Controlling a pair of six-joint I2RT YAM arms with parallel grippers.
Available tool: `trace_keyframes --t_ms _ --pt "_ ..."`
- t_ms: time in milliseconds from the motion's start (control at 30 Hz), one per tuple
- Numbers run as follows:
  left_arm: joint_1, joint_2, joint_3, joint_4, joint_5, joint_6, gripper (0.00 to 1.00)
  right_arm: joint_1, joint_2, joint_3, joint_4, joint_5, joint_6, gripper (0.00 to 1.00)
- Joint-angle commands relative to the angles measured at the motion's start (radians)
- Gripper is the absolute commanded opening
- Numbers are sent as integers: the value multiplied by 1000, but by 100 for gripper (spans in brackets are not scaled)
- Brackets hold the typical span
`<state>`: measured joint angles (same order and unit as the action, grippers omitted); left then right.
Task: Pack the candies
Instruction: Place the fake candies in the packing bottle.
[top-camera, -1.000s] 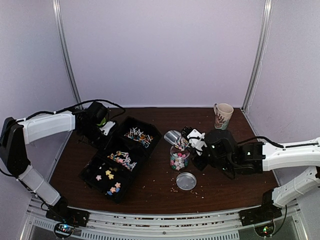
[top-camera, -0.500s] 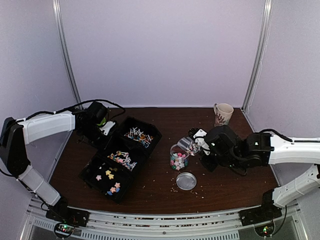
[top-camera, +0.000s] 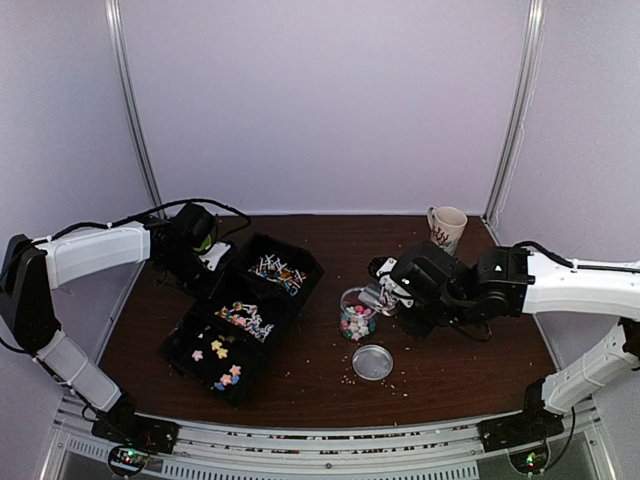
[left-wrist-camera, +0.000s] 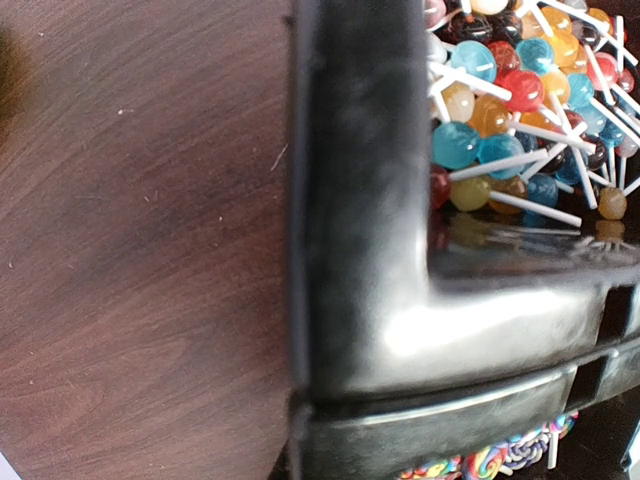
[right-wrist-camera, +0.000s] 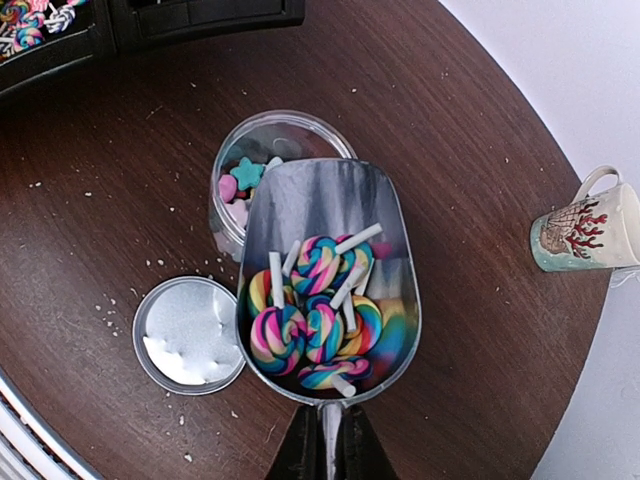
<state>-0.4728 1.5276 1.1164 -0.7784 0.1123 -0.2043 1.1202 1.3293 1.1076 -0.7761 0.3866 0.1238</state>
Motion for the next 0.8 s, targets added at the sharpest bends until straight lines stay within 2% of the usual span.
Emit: trace_keyframes --t_ms 0,767 --pt "5 -51 15 87 67 -13 0 -4 30 63 -93 -1 28 0" --pt "6 -52 13 91 75 -15 0 -4 152 241 -308 -8 27 0"
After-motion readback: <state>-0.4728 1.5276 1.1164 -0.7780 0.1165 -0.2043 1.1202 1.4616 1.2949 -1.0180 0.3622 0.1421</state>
